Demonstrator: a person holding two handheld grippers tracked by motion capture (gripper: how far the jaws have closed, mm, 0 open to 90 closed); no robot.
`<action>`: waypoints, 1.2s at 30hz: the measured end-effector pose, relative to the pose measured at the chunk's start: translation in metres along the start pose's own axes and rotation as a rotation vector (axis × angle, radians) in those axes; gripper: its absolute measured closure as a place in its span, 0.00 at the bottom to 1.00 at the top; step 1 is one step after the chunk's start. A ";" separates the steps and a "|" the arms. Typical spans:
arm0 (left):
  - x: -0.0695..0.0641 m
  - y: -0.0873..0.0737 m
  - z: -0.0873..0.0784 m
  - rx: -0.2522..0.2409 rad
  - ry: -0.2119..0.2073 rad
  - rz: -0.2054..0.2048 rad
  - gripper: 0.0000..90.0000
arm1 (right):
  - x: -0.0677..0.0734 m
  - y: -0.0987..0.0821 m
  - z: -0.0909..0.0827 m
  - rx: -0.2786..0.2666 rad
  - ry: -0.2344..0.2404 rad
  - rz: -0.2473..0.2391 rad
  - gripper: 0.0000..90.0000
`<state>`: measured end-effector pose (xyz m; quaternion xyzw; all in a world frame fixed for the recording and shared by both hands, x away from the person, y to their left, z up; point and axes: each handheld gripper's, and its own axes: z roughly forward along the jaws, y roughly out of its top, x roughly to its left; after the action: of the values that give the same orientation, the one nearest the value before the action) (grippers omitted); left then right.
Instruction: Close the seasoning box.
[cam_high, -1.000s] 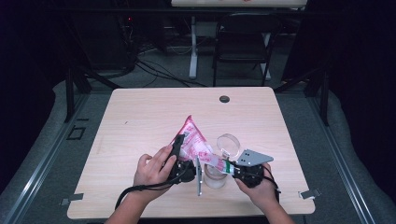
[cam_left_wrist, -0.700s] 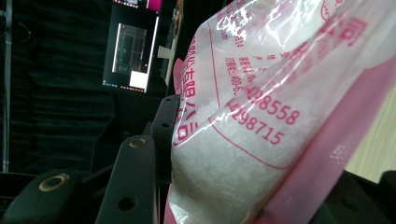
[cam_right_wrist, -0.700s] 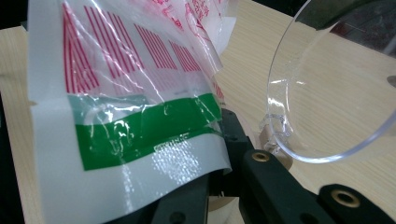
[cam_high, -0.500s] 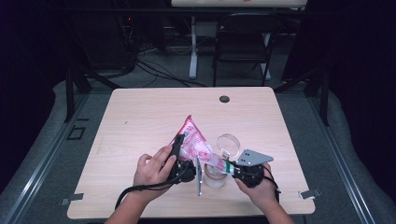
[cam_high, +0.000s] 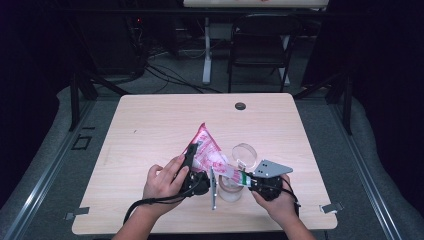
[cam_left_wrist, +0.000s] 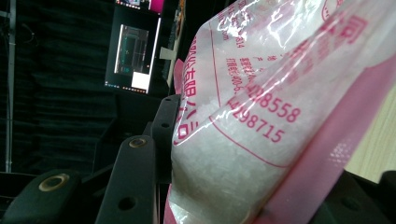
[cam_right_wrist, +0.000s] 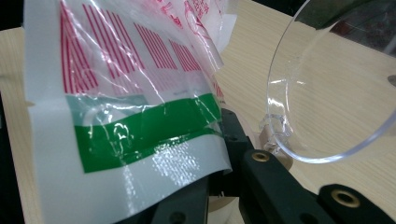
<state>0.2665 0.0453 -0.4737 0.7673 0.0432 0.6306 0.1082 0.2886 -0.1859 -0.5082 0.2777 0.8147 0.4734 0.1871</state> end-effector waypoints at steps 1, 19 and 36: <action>0.000 0.000 0.000 0.004 -0.001 0.001 0.67 | 0.000 0.000 0.000 -0.001 0.000 0.001 1.00; 0.000 0.002 -0.001 0.001 0.001 0.014 0.67 | -0.001 -0.001 0.002 0.008 0.005 0.005 1.00; 0.000 0.003 -0.001 -0.005 0.001 0.019 0.67 | -0.002 -0.002 0.003 0.010 0.003 0.018 1.00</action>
<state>0.2653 0.0427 -0.4726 0.7671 0.0346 0.6321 0.1039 0.2913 -0.1862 -0.5116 0.2853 0.8149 0.4713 0.1799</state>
